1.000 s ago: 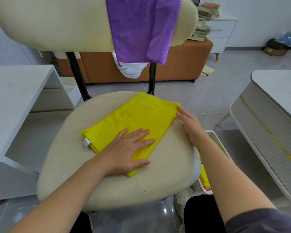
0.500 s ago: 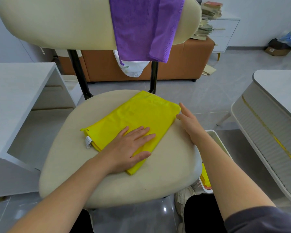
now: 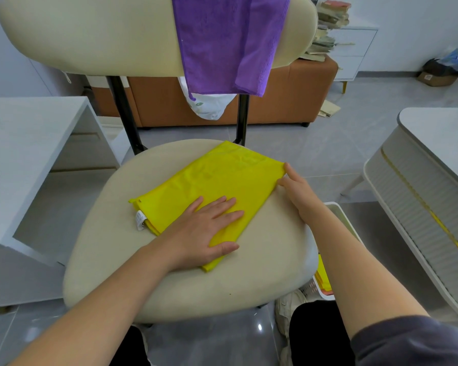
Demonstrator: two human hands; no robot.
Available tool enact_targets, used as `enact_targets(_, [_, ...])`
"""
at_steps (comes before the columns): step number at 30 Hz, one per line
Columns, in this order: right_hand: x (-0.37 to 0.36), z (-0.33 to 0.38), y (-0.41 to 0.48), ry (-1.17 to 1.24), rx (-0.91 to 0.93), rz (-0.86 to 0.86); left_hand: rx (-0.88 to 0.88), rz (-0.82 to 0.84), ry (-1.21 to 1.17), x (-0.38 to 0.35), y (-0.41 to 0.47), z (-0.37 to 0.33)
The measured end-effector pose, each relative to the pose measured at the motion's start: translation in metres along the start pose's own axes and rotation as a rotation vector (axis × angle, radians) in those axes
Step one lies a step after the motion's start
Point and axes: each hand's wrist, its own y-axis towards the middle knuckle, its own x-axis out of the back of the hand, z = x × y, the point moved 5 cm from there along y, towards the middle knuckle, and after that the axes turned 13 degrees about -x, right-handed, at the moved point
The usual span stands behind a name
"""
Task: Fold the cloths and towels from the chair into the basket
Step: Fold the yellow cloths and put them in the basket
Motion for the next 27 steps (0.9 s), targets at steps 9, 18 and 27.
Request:
enact_targets(9, [-0.009, 0.006, -0.026, -0.579, 0.252, -0.145, -0.02, -0.117, 0.019, 0.005, -0.009, -0.009])
enact_targets(18, [-0.047, -0.005, -0.107, -0.859, 0.5, 0.014, -0.207, -0.33, 0.103, 0.018, -0.04, -0.025])
enact_targets(27, [-0.082, -0.013, -0.127, -0.902, 0.834, 0.096, -0.187, -0.579, 0.081, 0.028, -0.047, -0.029])
